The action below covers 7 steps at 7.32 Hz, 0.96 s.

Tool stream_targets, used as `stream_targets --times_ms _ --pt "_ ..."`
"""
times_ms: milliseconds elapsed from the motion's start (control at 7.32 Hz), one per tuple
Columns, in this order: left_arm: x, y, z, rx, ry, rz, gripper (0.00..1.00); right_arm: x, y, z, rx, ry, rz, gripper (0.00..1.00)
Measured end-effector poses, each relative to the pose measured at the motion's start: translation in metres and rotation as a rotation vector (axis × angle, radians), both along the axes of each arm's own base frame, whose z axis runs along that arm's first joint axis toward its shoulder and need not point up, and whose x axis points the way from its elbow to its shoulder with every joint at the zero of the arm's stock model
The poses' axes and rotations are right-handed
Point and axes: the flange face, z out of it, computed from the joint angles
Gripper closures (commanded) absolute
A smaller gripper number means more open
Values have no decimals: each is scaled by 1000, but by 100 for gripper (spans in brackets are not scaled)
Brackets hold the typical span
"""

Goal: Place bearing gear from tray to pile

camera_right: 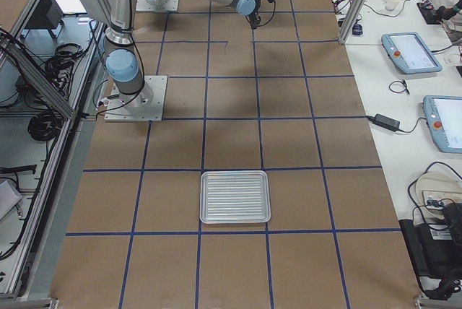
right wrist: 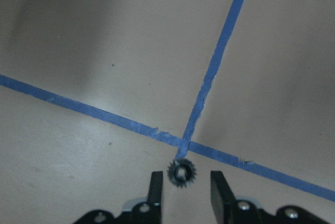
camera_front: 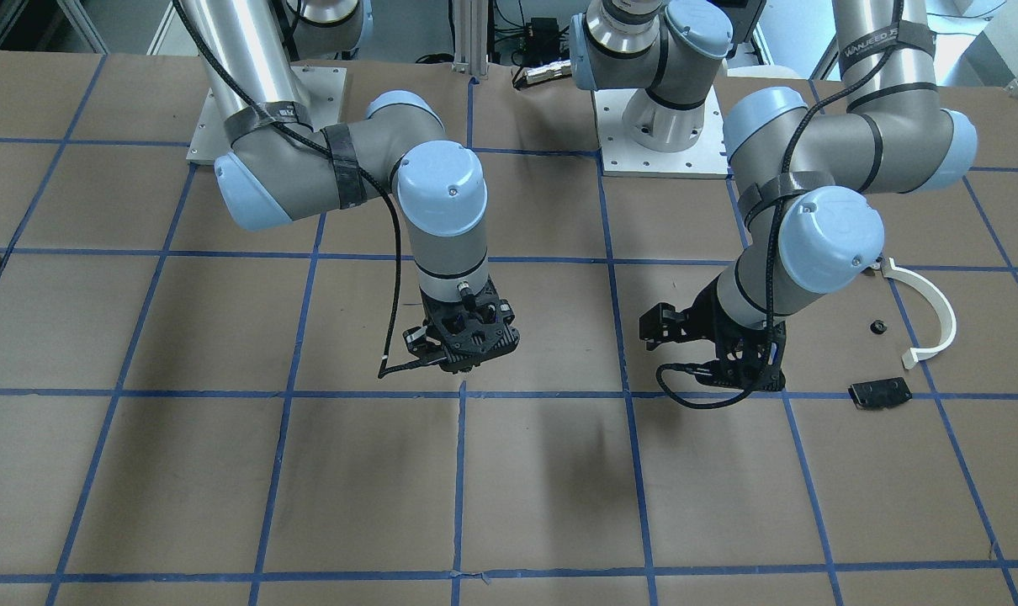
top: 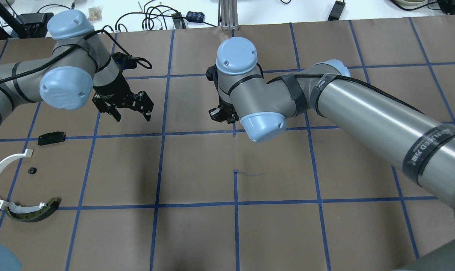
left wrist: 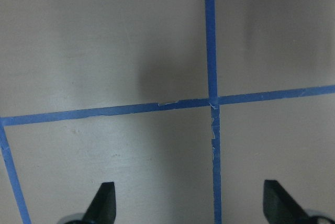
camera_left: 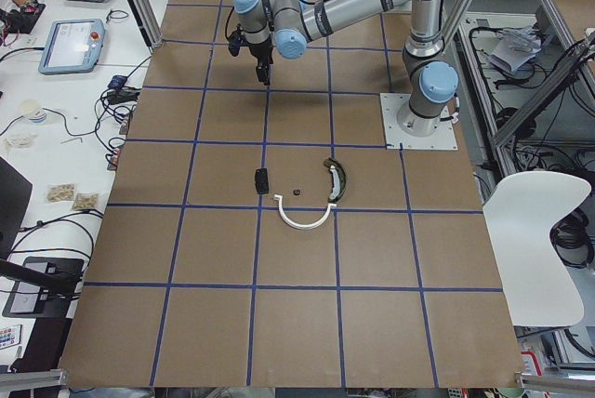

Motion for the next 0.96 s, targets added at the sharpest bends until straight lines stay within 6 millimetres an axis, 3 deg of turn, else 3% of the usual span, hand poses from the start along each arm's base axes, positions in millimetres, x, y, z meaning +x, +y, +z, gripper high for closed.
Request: stream_targets --times_ms 273,546,956 --pt "-8 1 -1 1 -1 -9 0 -8 -2 2 -19 44 13 0" --pt "-22 3 -3 2 -1 -28 0 -40 -6 43 -32 69 33 0" --pt "-103 7 -11 -87 -11 -106 0 -152 -1 142 42 96 -38 0"
